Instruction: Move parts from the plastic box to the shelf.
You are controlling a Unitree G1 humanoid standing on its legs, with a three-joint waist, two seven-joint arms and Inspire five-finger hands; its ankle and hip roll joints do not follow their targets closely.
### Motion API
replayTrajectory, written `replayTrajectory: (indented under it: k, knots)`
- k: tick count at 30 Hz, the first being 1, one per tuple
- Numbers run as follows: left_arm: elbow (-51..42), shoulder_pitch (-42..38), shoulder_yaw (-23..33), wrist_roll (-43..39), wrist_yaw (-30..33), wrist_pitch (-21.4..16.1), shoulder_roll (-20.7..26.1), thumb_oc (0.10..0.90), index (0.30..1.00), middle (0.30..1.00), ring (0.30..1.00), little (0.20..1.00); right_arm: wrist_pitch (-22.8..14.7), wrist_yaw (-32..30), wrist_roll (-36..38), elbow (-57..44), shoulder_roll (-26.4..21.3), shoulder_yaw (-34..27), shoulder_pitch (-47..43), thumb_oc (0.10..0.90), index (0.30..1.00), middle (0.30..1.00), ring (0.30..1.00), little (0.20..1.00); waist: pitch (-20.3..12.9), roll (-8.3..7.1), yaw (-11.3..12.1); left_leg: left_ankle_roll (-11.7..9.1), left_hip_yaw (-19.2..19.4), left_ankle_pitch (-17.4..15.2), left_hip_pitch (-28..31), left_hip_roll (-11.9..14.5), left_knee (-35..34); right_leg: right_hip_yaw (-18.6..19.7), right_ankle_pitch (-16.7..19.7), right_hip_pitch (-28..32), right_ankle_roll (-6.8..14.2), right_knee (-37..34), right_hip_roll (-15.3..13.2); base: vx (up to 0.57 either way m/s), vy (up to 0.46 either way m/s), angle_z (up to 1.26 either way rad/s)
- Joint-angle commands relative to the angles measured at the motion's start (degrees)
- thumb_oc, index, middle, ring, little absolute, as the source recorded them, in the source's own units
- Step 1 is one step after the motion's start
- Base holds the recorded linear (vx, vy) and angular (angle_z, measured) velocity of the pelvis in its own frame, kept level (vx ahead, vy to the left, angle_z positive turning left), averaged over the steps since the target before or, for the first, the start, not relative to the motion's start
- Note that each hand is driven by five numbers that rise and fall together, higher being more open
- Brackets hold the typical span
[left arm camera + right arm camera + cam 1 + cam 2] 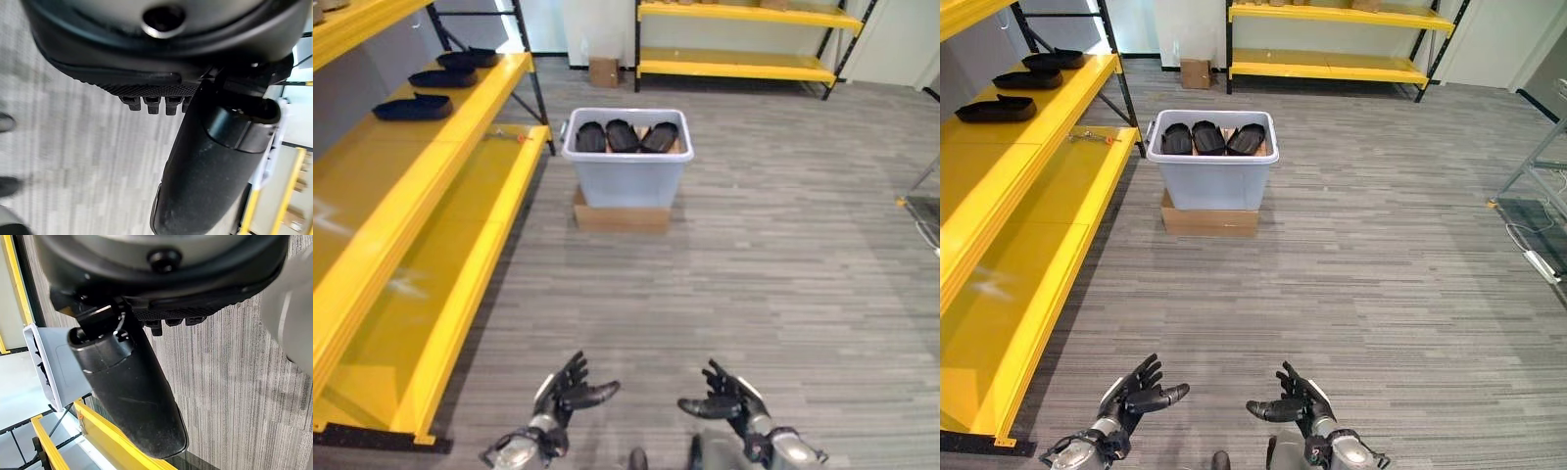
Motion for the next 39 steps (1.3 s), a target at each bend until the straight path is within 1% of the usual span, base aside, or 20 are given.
replayTrajectory:
  k: [1,5,8,13,14,16,17,18,20,21,22,25,26,27,28,29,30,33,35,39]
  knots:
    - [-5.87,0.06,1.67,0.65,-1.39,-4.33,0.81,0.900,1.000,1.000,1.000,1.000,-3.63,0.74,0.99,-3.05,0.54,-1.16,-1.51,0.900,1.000,1.000,1.000,1.000,-4.38,-1.41,-0.48,-3.35,-2.23,-6.69,6.66,0.87,0.81,-3.63,12.10,5.56,2.37,-13.92,-1.76,0.22,-0.033,0.22]
    - [-4.65,-0.01,1.77,0.86,-1.07,-4.10,-1.05,0.900,1.000,1.000,1.000,1.000,-3.60,0.33,0.50,-2.91,0.32,-1.34,-0.85,0.900,1.000,1.000,1.000,1.000,-5.46,-2.07,-1.17,-4.59,-3.00,-10.73,9.67,1.28,3.64,-4.11,12.52,6.55,1.67,-17.28,-0.33,0.28,-0.080,0.11]
    - [-4.61,-0.02,1.36,0.31,-0.70,-4.03,-1.75,0.900,1.000,1.000,1.000,1.000,-3.74,0.12,1.20,-2.91,0.11,-1.33,-0.82,0.900,1.000,1.000,1.000,1.000,-7.00,-1.38,-1.98,-5.33,-3.49,-10.62,10.32,3.15,4.65,-3.60,10.75,6.70,0.27,-15.59,2.36,0.29,-0.130,0.44]
    - [-4.83,-0.23,1.27,0.09,-0.31,-4.12,-1.67,0.900,1.000,1.000,1.000,1.000,-3.84,0.31,1.18,-3.29,-0.37,-1.33,-1.21,0.900,1.000,1.000,1.000,1.000,-8.45,-0.43,-2.28,-6.42,-3.49,-9.78,12.01,5.89,3.91,-4.45,7.06,5.44,-1.17,-11.00,4.19,0.21,-0.099,0.19]
    - [-4.58,-0.58,1.18,0.01,-0.05,-4.14,-1.70,0.900,1.000,1.000,1.000,1.000,-3.79,0.30,1.20,-3.20,-0.46,-1.19,-1.42,0.900,1.000,1.000,1.000,1.000,-8.75,-0.38,-2.50,-6.98,-3.48,-9.15,12.16,6.74,3.92,-4.50,6.04,5.53,-1.64,-10.55,4.88,0.29,-0.195,0.17]
    - [-4.18,-1.16,1.29,-0.90,0.34,-4.54,-1.91,0.900,1.000,1.000,1.000,1.000,-4.06,0.19,1.34,-3.15,-0.74,-1.16,-1.72,0.900,1.000,1.000,1.000,1.000,-9.32,-0.29,-2.42,-9.43,-2.88,-3.94,10.34,8.56,8.25,-4.66,4.25,8.03,-3.11,-12.07,6.73,0.28,-0.213,0.14]
    - [-4.43,-1.36,1.16,-1.48,0.44,-4.58,-2.02,0.900,1.000,1.000,1.000,1.000,-4.23,0.13,1.48,-3.10,-0.93,-1.26,-1.88,0.900,1.000,1.000,1.000,1.000,-9.17,-0.46,-2.18,-10.43,-2.51,-0.78,7.90,9.38,13.92,-4.66,3.65,9.86,-4.00,-13.51,7.48,0.14,-0.132,-0.03]
    - [-4.42,-1.36,1.16,-1.48,0.44,-4.58,-1.99,0.900,1.000,1.000,1.000,1.000,-4.23,0.13,1.47,-3.09,-0.89,-1.26,-1.89,0.900,1.000,1.000,1.000,1.000,-9.31,-0.59,-2.26,-10.41,-2.60,-0.62,7.66,9.25,13.90,-4.70,3.78,9.72,-3.99,-13.64,7.34,0.10,-0.140,-0.15]
    - [-4.93,-1.82,0.84,-2.19,0.58,-4.83,-1.72,0.900,1.000,1.000,1.000,1.000,-4.71,-0.20,2.07,-3.27,-1.50,-1.55,-2.24,0.900,1.000,1.000,1.000,1.000,-8.00,-1.76,-1.26,-11.54,-3.04,4.88,1.58,8.90,24.40,-4.38,3.49,12.56,-5.29,-16.23,7.61,0.06,-0.124,-0.21]
    - [-4.94,-1.83,0.84,-2.19,0.58,-4.83,-1.71,0.900,1.000,1.000,1.000,1.000,-4.71,-0.20,2.07,-3.27,-1.49,-1.56,-2.25,0.900,1.000,1.000,1.000,1.000,-8.04,-1.72,-1.35,-11.57,-3.16,4.79,1.35,8.94,24.67,-4.48,3.53,12.52,-5.32,-16.28,7.64,0.12,-0.195,-0.20]
    - [-5.86,-1.80,0.40,-2.30,0.43,-4.47,-1.35,0.900,1.000,1.000,1.000,1.000,-4.68,-0.37,1.85,-3.60,-2.56,-2.29,-2.23,0.900,1.000,1.000,1.000,1.000,-5.66,-3.25,0.45,-12.35,-4.07,9.66,-5.45,7.80,38.07,-4.32,2.73,15.92,-7.10,-17.66,7.60,0.09,-0.135,-0.15]
    - [-5.89,-1.43,0.17,-2.30,0.48,-4.19,-1.22,0.900,1.000,1.000,1.000,1.000,-4.63,-0.93,1.81,-3.72,-2.93,-2.73,-1.70,0.900,1.000,1.000,1.000,1.000,-4.41,-3.98,1.27,-11.11,-2.38,7.04,-10.94,7.91,39.27,-3.87,1.61,18.46,-7.59,-18.12,7.30,0.18,-0.091,-0.13]
    - [-5.65,-1.26,-0.06,-2.33,0.55,-3.98,-0.95,0.900,1.000,1.000,1.000,1.000,-4.76,-1.36,2.13,-3.61,-2.84,-3.04,-1.45,0.900,1.000,1.000,1.000,1.000,-4.03,-4.68,1.69,-10.16,-1.97,4.65,-15.24,7.96,34.90,-3.48,1.28,19.99,-7.23,-18.97,6.64,0.10,0.013,0.04]
    - [-5.65,-1.25,-0.07,-2.34,0.55,-3.99,-0.94,0.900,1.000,1.000,1.000,1.000,-4.76,-1.36,2.13,-3.61,-2.84,-3.04,-1.42,0.900,1.000,1.000,1.000,1.000,-3.97,-4.70,1.74,-10.14,-1.92,4.59,-15.09,7.95,34.85,-3.45,1.24,20.11,-7.21,-18.98,6.62,0.25,0.067,0.06]
    - [-5.38,-0.87,-0.24,-2.29,0.39,-3.90,-0.45,0.900,1.000,1.000,1.000,1.000,-4.95,-1.43,2.21,-3.79,-2.62,-3.34,-0.78,0.900,1.000,1.000,1.000,1.000,-4.04,-5.12,2.34,-9.56,-1.79,2.34,-15.18,9.15,25.60,-3.07,0.50,21.97,-6.56,-19.84,6.17,0.15,0.056,-0.02]
    - [-5.38,-0.87,-0.23,-2.29,0.39,-3.89,-0.43,0.900,1.000,1.000,1.000,1.000,-4.95,-1.43,2.20,-3.79,-2.60,-3.34,-0.78,0.900,1.000,1.000,1.000,1.000,-4.14,-5.25,2.27,-9.53,-1.78,2.59,-15.18,9.00,25.28,-3.11,0.55,21.86,-6.54,-19.87,6.03,0.21,0.097,-0.05]
    - [-5.47,-0.69,-0.40,-2.21,0.42,-4.07,-0.21,0.900,1.000,1.000,1.000,1.000,-5.12,-1.51,2.00,-3.57,-2.62,-3.34,-0.67,0.900,1.000,1.000,1.000,1.000,-4.26,-5.29,2.45,-9.68,-2.20,3.11,-15.50,9.53,18.83,-2.91,0.14,22.54,-6.36,-20.09,5.88,0.15,0.092,-0.13]
    - [-5.60,-0.45,-0.45,-0.95,0.49,-3.94,0.34,0.900,1.000,1.000,1.000,1.000,-5.13,-1.45,1.29,-3.31,-2.46,-3.26,-0.54,0.900,1.000,1.000,1.000,1.000,-4.63,-4.15,3.21,-11.65,-5.25,10.15,-15.52,11.10,5.43,-2.42,-0.76,25.21,-5.95,-21.18,6.65,0.23,0.144,-0.03]
    - [-5.93,-0.68,0.02,-0.36,0.24,-3.74,0.76,0.900,1.000,1.000,1.000,1.000,-4.93,-0.96,0.78,-3.39,-2.37,-3.24,-0.62,0.900,1.000,1.000,1.000,1.000,-4.80,-3.79,3.47,-11.91,-5.95,11.83,-14.37,11.18,1.54,-1.76,-1.50,26.43,-5.55,-20.95,6.65,0.24,0.182,0.00]
    - [-5.94,-0.80,0.40,0.43,0.03,-4.13,1.24,0.900,1.000,1.000,1.000,1.000,-4.28,-0.26,0.42,-2.81,-1.35,-3.27,-0.37,0.900,1.000,1.000,1.000,1.000,-6.48,-4.04,3.66,-10.77,-6.27,9.31,-13.29,8.88,3.29,-0.50,-2.44,27.89,-4.31,-19.52,5.05,0.30,0.238,-0.33]
